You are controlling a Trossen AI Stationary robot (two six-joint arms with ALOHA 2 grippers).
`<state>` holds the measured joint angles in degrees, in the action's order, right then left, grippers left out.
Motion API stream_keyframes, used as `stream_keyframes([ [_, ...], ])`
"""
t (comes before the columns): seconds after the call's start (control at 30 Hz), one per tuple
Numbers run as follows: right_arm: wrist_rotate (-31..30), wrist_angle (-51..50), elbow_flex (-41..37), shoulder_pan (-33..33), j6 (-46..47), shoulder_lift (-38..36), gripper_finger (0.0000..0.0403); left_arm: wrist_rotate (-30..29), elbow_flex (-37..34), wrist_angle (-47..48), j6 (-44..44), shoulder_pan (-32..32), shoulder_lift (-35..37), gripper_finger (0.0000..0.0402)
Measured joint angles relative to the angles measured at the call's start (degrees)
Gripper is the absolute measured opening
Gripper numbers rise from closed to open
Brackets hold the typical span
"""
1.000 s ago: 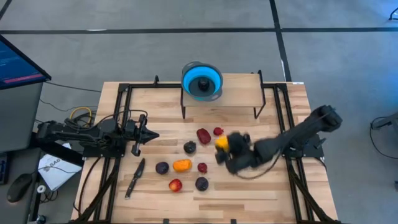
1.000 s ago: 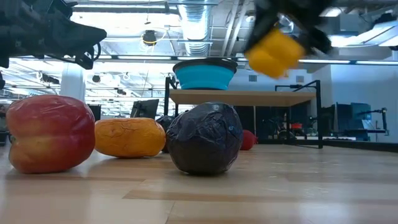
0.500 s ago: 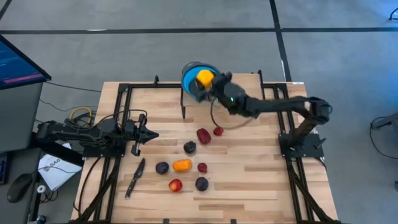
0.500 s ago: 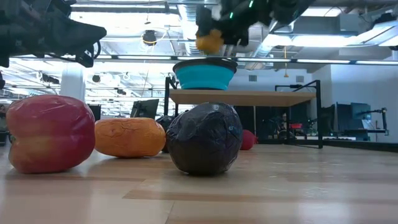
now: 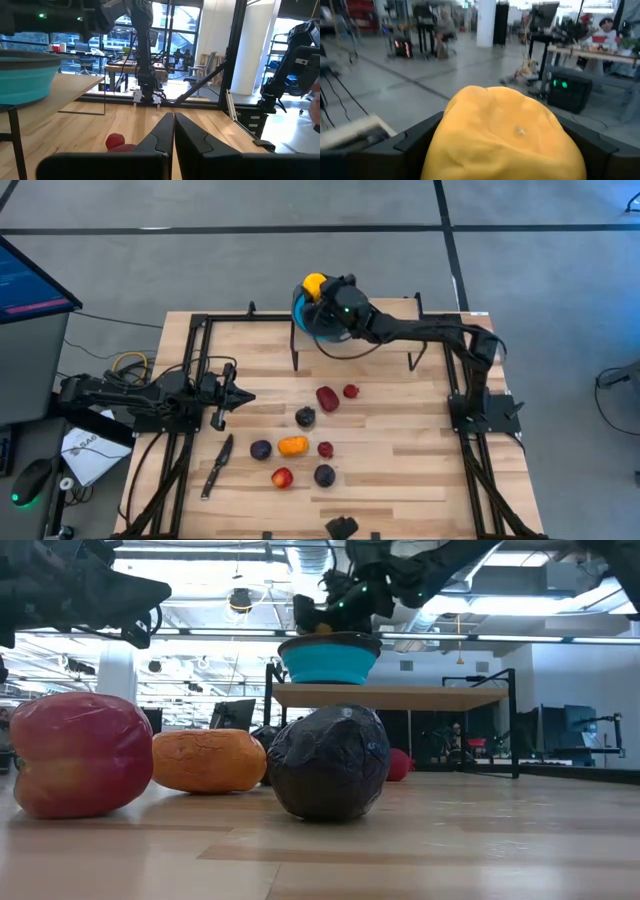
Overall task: Pick & Place Fruit
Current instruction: Put the yellow bell pepper into the blue strainer bowl on the shelf, then put the top red pomegranate into the blue strainer bowl on the shelf
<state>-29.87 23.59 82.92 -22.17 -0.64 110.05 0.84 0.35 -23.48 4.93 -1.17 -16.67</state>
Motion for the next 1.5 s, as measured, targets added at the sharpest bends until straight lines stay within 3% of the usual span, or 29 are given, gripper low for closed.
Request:
stream_keyframes([
  [0.47,0.0,-5.7,0.4,-1.8,0.1,1.3,0.0318,0.0,0.0,-0.3,0.0,0.0,0.0,0.0008],
  [0.9,0.0,-5.2,0.5,-2.0,-1.5,2.8,0.0375,0.0,0.0,-0.2,0.1,0.0,0.0,0.0008],
  [1.27,-0.3,-5.2,0.5,-2.0,-1.5,2.1,0.0376,0.0,0.0,-0.2,0.1,0.0,0.0,0.0008],
  [1.5,-8.5,-8.1,0.5,1.8,-10.3,-3.8,0.0345,0.0,0.0,-0.2,0.1,0.0,0.0,0.0008],
])
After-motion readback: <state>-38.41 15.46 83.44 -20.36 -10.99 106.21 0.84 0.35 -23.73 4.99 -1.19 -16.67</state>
